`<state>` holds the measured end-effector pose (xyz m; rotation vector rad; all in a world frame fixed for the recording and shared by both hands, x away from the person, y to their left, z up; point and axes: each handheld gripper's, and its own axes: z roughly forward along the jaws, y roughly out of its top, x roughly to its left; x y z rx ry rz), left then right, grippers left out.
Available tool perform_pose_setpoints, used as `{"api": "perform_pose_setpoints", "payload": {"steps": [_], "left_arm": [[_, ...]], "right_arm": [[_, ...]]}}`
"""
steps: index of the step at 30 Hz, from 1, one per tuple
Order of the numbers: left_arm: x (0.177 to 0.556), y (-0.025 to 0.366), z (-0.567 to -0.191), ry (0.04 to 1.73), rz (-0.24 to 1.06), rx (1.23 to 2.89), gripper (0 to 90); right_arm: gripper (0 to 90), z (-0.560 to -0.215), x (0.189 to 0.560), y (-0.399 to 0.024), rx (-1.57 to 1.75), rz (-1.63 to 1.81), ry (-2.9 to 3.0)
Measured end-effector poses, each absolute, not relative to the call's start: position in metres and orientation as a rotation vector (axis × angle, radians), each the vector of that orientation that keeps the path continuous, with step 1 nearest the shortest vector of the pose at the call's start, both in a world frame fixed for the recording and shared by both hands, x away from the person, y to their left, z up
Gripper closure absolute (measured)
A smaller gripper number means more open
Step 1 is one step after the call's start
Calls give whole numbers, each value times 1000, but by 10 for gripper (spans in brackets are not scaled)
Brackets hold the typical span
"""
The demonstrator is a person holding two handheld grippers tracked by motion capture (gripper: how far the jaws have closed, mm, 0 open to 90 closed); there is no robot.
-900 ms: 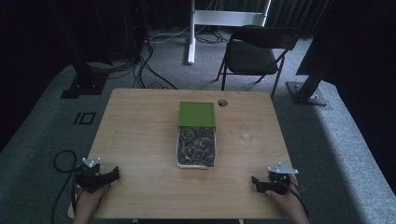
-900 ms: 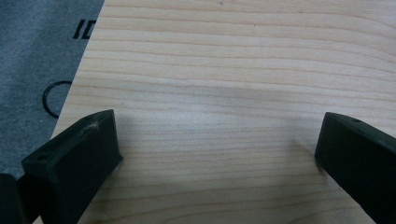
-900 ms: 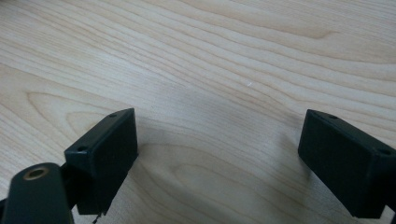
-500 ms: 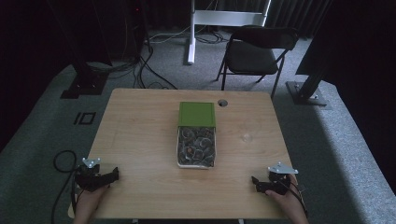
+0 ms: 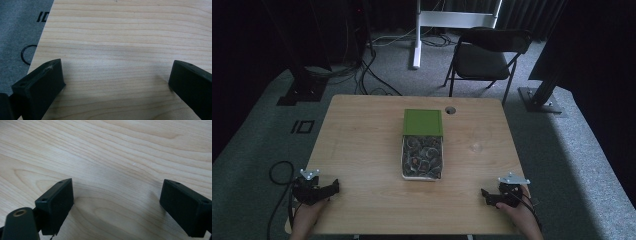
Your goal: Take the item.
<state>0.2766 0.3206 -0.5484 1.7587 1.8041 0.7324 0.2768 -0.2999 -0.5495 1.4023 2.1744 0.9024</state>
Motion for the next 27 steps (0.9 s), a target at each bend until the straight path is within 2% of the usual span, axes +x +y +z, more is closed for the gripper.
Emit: {"api": "perform_pose_setpoints", "payload": {"steps": [27], "left_arm": [[277, 321, -548, 1804, 732, 1759, 3]], "right_arm": [[121, -500, 288, -286, 1340, 1044, 2117]]}}
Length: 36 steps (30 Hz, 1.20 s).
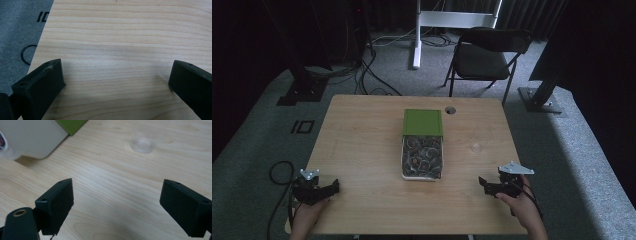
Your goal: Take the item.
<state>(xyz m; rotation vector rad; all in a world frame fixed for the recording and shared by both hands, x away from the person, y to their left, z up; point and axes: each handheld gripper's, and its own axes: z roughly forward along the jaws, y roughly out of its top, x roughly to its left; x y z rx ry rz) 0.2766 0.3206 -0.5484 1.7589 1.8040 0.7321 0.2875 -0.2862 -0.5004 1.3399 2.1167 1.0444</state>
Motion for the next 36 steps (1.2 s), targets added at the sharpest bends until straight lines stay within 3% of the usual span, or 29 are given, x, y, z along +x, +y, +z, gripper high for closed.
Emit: {"api": "perform_pose_setpoints", "payload": {"steps": [36], "left_arm": [[277, 321, -548, 1804, 733, 1757, 3]], "right_arm": [[135, -448, 308, -219, 1117, 1234, 2156]]}}
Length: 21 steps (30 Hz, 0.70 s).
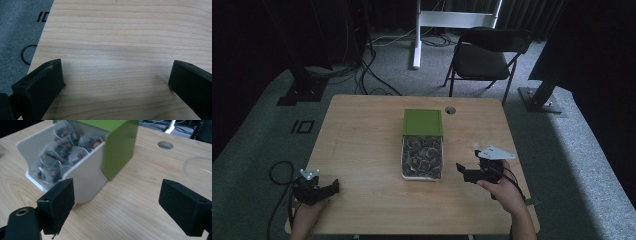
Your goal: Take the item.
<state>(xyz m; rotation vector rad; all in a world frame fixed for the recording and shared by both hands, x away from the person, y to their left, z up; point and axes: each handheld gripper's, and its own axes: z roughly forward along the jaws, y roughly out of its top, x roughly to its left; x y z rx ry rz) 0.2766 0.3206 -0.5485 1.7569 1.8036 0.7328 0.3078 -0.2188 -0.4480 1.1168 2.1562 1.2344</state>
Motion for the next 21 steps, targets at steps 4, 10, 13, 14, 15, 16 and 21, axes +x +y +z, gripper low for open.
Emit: {"api": "perform_pose_setpoints", "payload": {"steps": [4, 10, 13, 14, 15, 16, 21], "left_arm": [[277, 321, -548, 1804, 733, 1757, 3], [277, 321, -548, 1804, 733, 1757, 3], [277, 321, -548, 1804, 733, 1757, 3], [277, 321, -548, 1804, 733, 1757, 3], [277, 321, -548, 1804, 733, 1757, 3], [277, 321, -548, 1804, 733, 1757, 3], [277, 321, -548, 1804, 733, 1757, 3]], "right_arm": [[135, -443, 310, -212, 1094, 1244, 2163], [136, -439, 314, -196, 1052, 1270, 2187], [138, -437, 316, -189, 1030, 1283, 2195], [140, -436, 316, -187, 1022, 1290, 2198], [140, -435, 316, -184, 1020, 1296, 2202], [140, -435, 317, -182, 1013, 1304, 2203], [140, -434, 319, -168, 980, 1316, 2227]]}}
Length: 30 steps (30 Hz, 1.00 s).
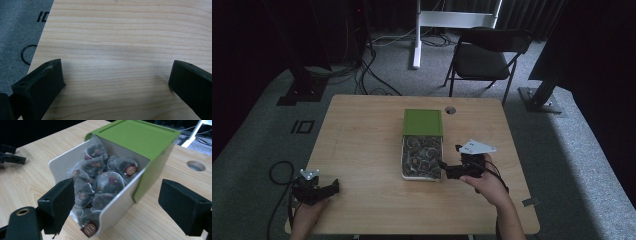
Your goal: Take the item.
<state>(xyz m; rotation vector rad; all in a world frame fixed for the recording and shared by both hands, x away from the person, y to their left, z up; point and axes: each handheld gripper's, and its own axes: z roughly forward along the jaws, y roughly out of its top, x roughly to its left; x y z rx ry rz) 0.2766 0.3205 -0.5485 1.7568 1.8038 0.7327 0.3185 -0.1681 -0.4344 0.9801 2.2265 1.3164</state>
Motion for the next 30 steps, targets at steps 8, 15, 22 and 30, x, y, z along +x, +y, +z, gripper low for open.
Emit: {"api": "perform_pose_setpoints", "payload": {"steps": [8, 15, 22, 30], "left_arm": [[276, 320, -548, 1807, 734, 1756, 3], [276, 320, -548, 1807, 734, 1755, 3], [276, 320, -548, 1807, 734, 1755, 3], [276, 320, -548, 1807, 734, 1755, 3]], "right_arm": [[145, -436, 320, -147, 936, 1338, 2272], [168, -440, 323, -125, 895, 1356, 2320], [247, -445, 330, -110, 908, 1362, 2347], [333, -453, 333, -94, 894, 1313, 2384]]}}
